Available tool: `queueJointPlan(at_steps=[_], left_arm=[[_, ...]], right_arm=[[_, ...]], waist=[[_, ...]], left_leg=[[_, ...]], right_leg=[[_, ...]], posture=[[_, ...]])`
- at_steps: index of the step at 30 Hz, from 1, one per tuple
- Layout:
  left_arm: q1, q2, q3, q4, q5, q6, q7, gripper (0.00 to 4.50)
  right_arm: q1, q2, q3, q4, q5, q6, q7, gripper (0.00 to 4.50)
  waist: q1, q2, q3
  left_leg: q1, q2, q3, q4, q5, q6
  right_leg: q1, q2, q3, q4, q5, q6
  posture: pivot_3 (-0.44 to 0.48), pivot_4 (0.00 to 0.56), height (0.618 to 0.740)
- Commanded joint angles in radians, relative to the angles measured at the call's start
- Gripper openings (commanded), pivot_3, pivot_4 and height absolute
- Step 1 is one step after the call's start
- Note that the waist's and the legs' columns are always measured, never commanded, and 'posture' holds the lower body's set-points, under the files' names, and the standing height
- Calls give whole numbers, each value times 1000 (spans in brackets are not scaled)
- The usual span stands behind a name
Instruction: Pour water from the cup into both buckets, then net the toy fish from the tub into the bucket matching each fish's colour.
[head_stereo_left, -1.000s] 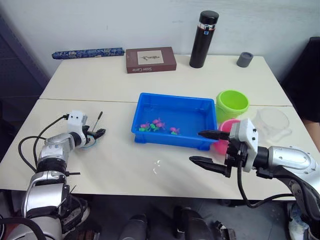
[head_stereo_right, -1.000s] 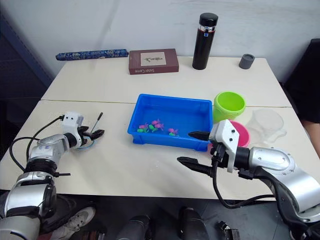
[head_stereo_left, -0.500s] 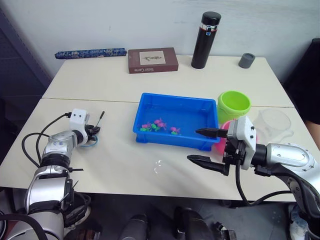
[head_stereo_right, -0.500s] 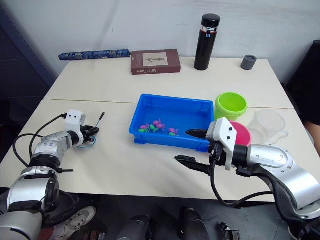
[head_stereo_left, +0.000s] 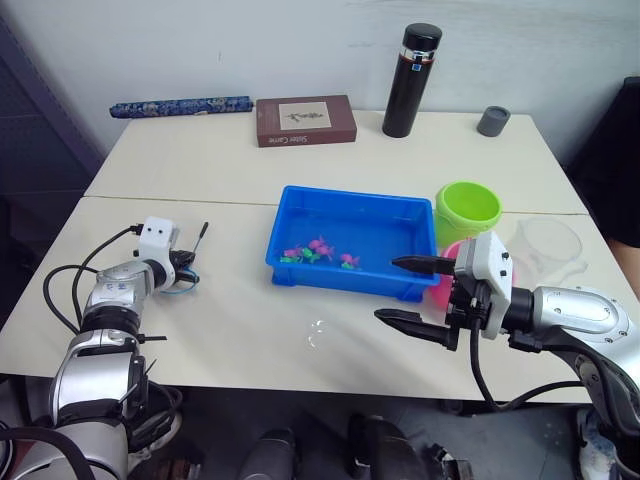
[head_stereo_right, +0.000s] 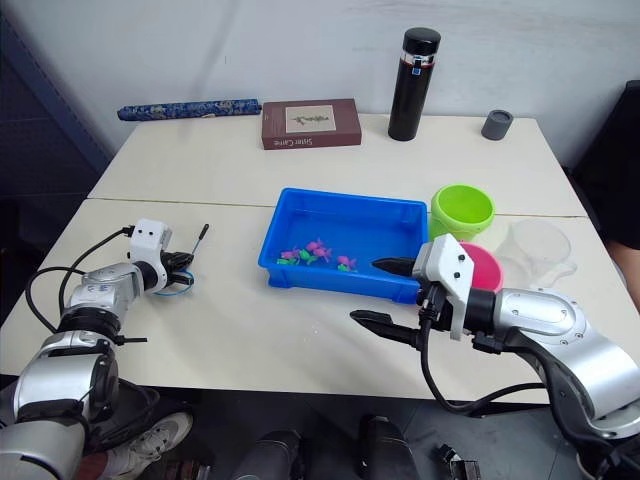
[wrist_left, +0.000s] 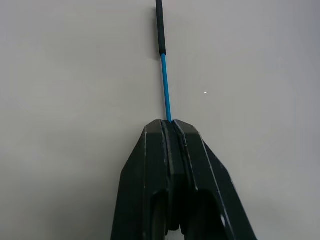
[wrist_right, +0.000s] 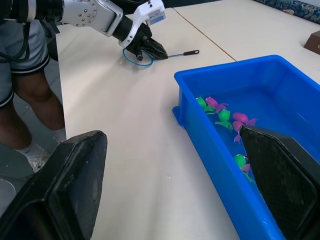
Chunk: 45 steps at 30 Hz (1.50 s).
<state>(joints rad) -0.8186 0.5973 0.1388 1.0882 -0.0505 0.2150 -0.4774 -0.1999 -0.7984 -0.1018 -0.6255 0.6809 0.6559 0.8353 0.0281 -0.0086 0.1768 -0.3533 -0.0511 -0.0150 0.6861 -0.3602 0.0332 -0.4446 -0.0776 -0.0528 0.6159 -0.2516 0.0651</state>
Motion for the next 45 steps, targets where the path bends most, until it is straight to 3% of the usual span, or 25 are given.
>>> queueJointPlan(at_steps=[1, 8, 13, 18, 29, 45], left_arm=[[0, 60, 22, -87, -8, -20, -11, 87], [21, 156, 3, -413, -18, 4, -119, 87], [-10, 160, -113, -737, -116, 59, -438, 87], [-42, 105, -246, -879, -172, 118, -634, 87], [-86, -1, -446, -873, -164, 20, -910, 87], [-179, -142, -483, -763, -135, -85, -965, 87]], right_arm=[[-16, 3, -12, -15, 1, -19, -7, 4500], [-33, 5, -2, 13, -8, -27, 0, 4500], [-101, -1, -6, 72, 8, 14, -4, 4500], [-135, -23, 12, 96, 15, 59, 5, 4500], [-180, -69, 39, 52, 96, 265, -8, 4500], [-235, -23, 92, 29, 121, 342, -63, 4500]], waist=[[-1, -2, 1], [-3, -3, 1], [0, -4, 2], [1, -4, 2], [-5, -4, 2], [-1, -4, 2]], left_leg=[[0, 0, 0, 0, 0, 0], [-1, 1, 0, 0, 0, 0], [-2, 0, -2, 2, 0, 0], [-4, 0, -2, 3, -1, 1], [-4, 2, -1, 5, -1, 1], [-6, 1, -2, 10, -3, 4]], right_leg=[[0, 0, 0, 0, 0, 0], [-1, 0, 0, -1, 0, 0], [0, 0, -1, -2, 0, 0], [0, 0, -1, -3, 0, 0], [-1, 2, 0, -2, 0, 0], [0, 1, -1, -4, 0, 1]], posture=[[0, 150, 739], [0, 150, 739], [0, 150, 739], [0, 150, 739], [0, 150, 739], [0, 150, 739]])
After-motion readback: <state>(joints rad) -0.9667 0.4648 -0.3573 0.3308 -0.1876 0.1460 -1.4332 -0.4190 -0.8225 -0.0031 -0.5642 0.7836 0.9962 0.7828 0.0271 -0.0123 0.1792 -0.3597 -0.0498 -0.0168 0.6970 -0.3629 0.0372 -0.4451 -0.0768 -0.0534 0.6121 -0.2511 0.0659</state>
